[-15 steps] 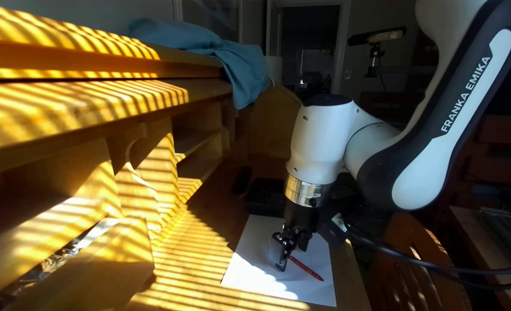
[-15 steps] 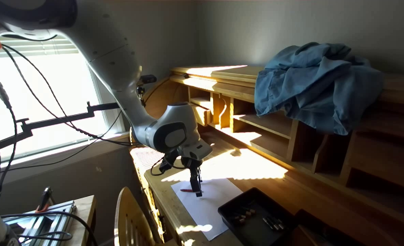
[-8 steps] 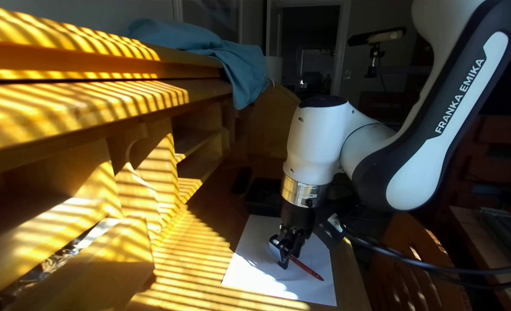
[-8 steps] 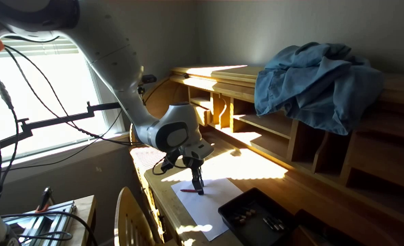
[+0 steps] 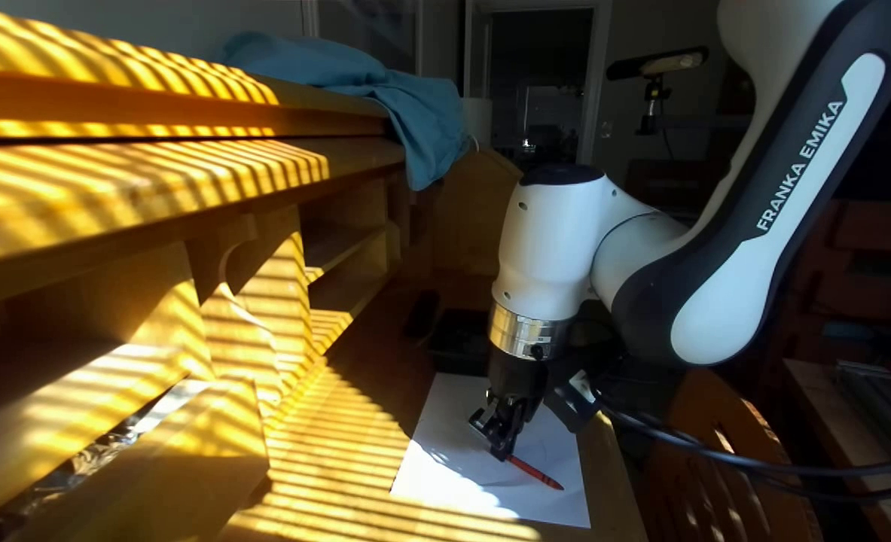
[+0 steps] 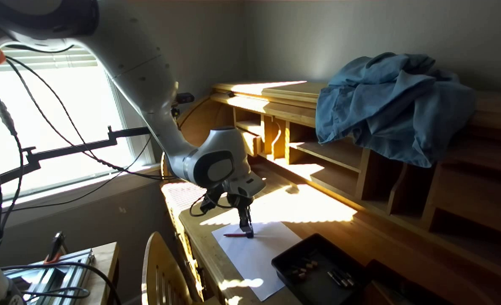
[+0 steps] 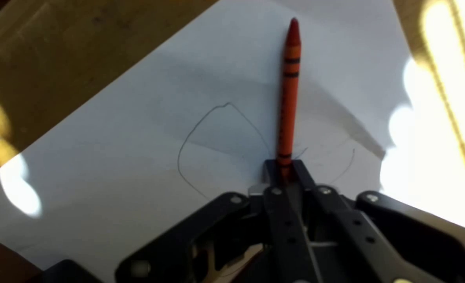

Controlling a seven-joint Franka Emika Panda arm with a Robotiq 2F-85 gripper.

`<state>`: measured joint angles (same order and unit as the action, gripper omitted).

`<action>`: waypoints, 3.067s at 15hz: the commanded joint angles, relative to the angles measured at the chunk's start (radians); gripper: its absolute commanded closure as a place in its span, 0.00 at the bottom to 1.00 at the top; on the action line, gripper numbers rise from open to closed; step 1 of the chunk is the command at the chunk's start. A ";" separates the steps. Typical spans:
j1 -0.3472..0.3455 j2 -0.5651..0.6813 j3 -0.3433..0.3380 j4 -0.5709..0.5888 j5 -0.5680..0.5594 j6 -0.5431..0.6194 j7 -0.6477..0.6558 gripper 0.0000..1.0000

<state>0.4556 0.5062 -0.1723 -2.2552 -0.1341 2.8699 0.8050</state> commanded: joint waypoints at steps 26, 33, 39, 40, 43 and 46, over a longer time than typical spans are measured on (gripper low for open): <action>0.341 -0.083 -0.370 0.017 -0.517 -0.058 0.583 0.91; 0.388 -0.055 -0.397 0.104 -0.810 -0.348 0.854 0.98; 0.181 -0.065 -0.113 0.168 -1.005 -0.616 1.044 0.98; 0.144 -0.064 -0.065 0.174 -1.026 -0.635 1.060 0.98; 0.036 -0.054 0.056 0.191 -1.124 -0.608 1.121 0.98; -0.047 -0.048 0.149 0.196 -1.230 -0.602 1.183 0.98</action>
<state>0.4873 0.4429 -0.1045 -2.0770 -1.2607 2.2632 1.9167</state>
